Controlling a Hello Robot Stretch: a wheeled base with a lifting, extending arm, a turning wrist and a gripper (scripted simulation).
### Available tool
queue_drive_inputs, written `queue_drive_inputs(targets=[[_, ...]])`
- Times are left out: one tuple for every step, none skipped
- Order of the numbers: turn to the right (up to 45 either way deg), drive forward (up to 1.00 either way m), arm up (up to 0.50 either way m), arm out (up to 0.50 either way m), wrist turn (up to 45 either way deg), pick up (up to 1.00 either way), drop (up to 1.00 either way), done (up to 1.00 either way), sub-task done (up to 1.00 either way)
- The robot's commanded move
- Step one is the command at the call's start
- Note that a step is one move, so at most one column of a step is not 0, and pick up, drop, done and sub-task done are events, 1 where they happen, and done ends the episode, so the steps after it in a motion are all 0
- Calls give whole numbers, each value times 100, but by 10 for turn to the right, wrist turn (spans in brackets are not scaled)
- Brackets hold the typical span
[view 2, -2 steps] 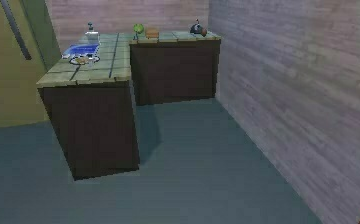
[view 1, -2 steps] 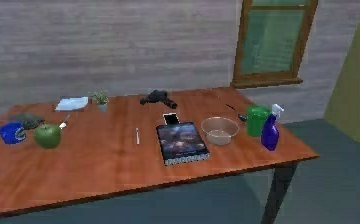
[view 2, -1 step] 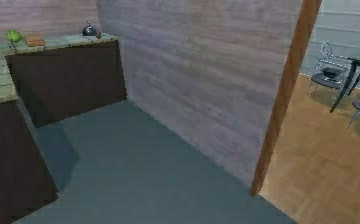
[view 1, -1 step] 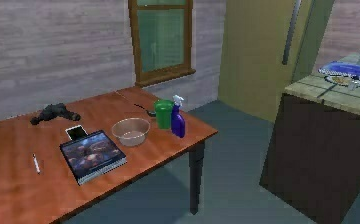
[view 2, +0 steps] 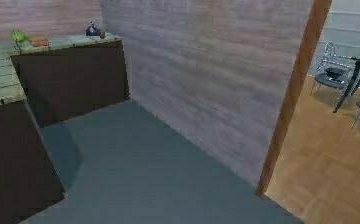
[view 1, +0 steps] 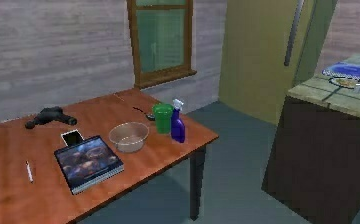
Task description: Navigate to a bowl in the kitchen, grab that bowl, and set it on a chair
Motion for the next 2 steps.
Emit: queue_drive_inputs(targets=[[-450, 0, 0, 0, 0, 0, 0, 0, 0], [-450, 0, 0, 0, 0, 0, 0, 0, 0]])
